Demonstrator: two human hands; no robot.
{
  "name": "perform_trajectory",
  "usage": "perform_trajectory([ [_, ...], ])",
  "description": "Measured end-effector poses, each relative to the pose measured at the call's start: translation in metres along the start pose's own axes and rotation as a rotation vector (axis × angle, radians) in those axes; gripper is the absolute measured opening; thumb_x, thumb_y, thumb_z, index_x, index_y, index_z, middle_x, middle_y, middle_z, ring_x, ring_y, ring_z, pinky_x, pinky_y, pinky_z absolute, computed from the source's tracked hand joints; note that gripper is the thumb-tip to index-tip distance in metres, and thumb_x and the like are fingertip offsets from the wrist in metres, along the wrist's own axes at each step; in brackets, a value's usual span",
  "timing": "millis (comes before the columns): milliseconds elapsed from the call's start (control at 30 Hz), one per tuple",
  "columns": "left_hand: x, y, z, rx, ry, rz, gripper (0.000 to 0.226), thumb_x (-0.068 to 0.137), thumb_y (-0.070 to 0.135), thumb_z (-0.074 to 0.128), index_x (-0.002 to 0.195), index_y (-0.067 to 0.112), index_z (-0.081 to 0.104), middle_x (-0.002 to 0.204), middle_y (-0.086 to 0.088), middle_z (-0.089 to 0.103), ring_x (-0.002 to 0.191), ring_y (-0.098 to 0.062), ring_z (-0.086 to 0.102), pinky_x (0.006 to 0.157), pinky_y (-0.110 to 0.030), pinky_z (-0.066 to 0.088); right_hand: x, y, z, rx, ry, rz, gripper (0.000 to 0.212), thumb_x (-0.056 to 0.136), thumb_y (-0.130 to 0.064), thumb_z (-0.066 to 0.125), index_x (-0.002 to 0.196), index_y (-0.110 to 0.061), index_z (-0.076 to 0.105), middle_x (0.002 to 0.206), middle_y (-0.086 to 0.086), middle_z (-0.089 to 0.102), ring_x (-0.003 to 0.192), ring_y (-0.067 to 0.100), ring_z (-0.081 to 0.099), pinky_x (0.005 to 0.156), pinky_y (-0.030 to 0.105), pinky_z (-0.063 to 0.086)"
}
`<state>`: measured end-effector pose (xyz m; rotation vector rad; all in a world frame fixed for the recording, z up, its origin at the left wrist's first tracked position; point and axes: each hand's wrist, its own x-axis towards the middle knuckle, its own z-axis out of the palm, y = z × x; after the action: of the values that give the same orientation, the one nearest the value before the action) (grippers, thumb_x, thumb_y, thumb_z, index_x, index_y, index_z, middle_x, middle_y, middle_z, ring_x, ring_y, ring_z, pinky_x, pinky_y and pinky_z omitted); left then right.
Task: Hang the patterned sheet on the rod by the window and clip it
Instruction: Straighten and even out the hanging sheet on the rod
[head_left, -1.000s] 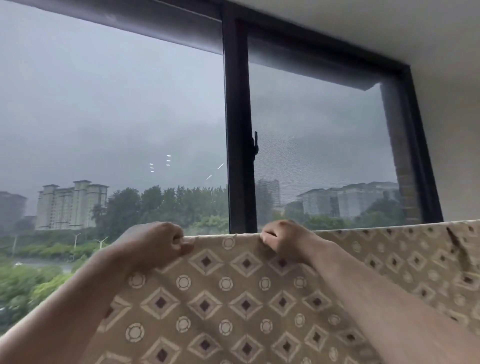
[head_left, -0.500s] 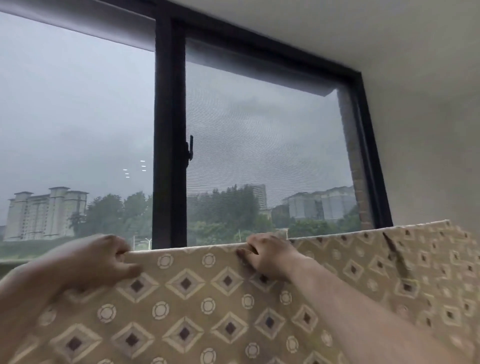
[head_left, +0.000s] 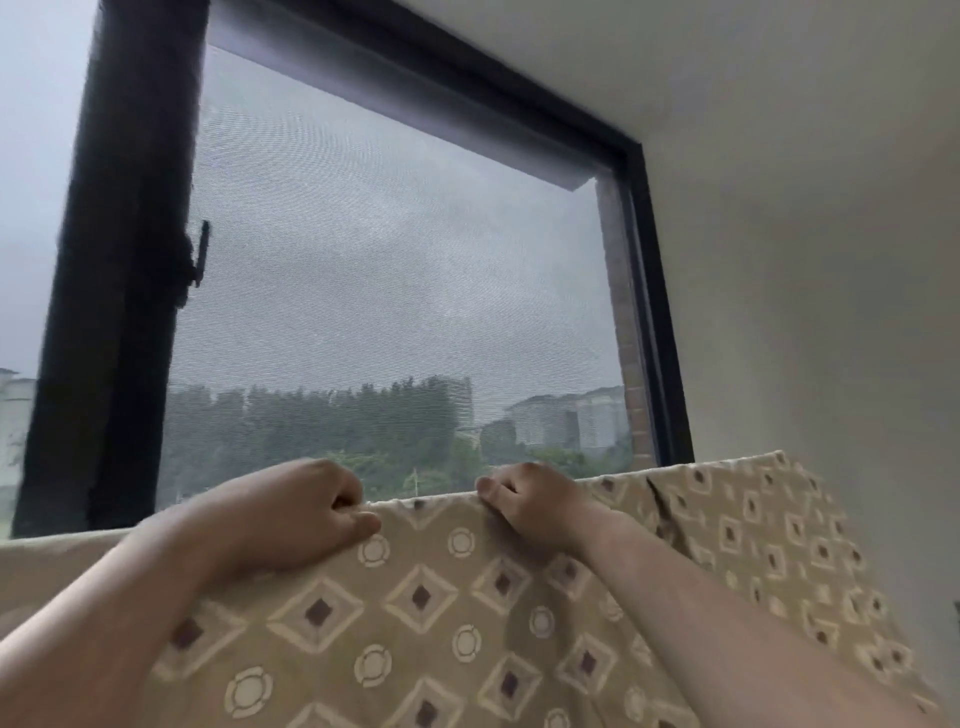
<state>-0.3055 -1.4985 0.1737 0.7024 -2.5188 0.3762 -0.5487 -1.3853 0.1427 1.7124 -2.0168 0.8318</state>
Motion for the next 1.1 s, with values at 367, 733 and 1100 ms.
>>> perform_trajectory([
  [367, 0.127, 0.177, 0.065, 0.112, 0.061, 0.065, 0.039, 0.087, 0.058, 0.045, 0.072, 0.023, 0.048, 0.074, 0.007, 0.052, 0.077, -0.014, 0.055, 0.066, -0.029, 0.042, -0.007, 0.198, -0.057, -0.122, 0.036, -0.077, 0.045, 0.102, -0.043, 0.032, 0.062, -0.026, 0.041, 0.068, -0.009, 0.046, 0.081, 0.021, 0.049, 0.075, 0.033, 0.033],
  [733, 0.218, 0.26, 0.112, 0.032, -0.005, -0.199, 0.055, 0.073, 0.077, 0.053, 0.059, 0.024, 0.056, 0.062, 0.012, 0.06, 0.061, -0.003, 0.056, 0.057, -0.026, 0.042, 0.017, 0.361, -0.082, -0.183, -0.022, -0.33, 0.052, 0.098, -0.06, 0.013, 0.069, -0.031, 0.045, 0.074, -0.011, 0.051, 0.078, 0.016, 0.053, 0.076, 0.038, 0.042],
  [1100, 0.218, 0.275, 0.127, 0.157, 0.061, -0.294, 0.054, 0.05, 0.09, 0.048, 0.078, 0.045, 0.059, 0.064, 0.019, 0.064, 0.065, 0.002, 0.06, 0.067, -0.027, 0.054, 0.012, 0.458, -0.102, -0.214, 0.073, -0.295, 0.049, 0.096, -0.062, 0.021, 0.069, -0.029, 0.045, 0.08, -0.009, 0.058, 0.08, 0.016, 0.057, 0.072, 0.035, 0.043],
])
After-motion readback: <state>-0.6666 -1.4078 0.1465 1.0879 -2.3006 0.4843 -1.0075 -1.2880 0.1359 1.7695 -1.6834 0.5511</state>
